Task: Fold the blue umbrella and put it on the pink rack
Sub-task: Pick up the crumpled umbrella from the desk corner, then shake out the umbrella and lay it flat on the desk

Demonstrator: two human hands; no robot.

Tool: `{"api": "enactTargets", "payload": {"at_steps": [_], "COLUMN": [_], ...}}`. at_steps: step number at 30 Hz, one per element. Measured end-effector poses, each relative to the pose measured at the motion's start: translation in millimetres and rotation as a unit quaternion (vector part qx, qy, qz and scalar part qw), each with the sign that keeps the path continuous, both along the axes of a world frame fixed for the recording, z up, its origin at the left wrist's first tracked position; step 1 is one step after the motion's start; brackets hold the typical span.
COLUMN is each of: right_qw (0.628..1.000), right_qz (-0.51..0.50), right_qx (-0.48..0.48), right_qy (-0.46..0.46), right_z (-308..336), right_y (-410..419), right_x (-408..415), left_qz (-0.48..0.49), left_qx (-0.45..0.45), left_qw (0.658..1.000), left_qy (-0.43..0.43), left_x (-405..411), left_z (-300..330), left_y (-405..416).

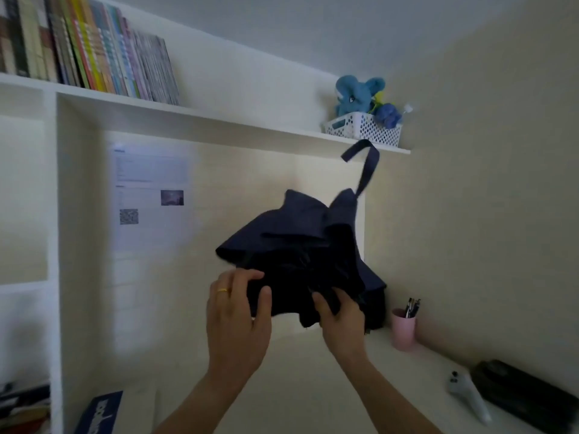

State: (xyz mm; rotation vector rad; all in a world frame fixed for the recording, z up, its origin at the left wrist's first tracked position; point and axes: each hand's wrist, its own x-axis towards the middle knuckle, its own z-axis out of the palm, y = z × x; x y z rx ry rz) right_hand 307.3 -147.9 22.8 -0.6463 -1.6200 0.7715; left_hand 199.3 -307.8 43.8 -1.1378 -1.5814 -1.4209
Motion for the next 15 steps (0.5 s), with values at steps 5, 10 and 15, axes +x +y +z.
{"api": "enactTargets", "payload": {"at_steps": [5, 10, 15], "right_qw": [0.991, 0.985, 0.979], "right_qz": [-0.092, -0.098, -0.123], "right_qx": [0.097, 0.139, 0.165], "right_qy": [-0.016, -0.003, 0.01], "right_z": [-20, -19, -7], "right_y": [6, 4, -3], "right_x": [-1, -2, -6], "left_qz": [0.019, -0.039, -0.018], "left_qx": [0.011, 0.067, 0.052], "left_qw": [1.0, 0.997, 0.996], "left_qy": [0.017, 0.022, 0.065], "left_x": [-1, 10, 30], "left_z": [24, 46, 69], "left_y": [0, -5, 2]}}
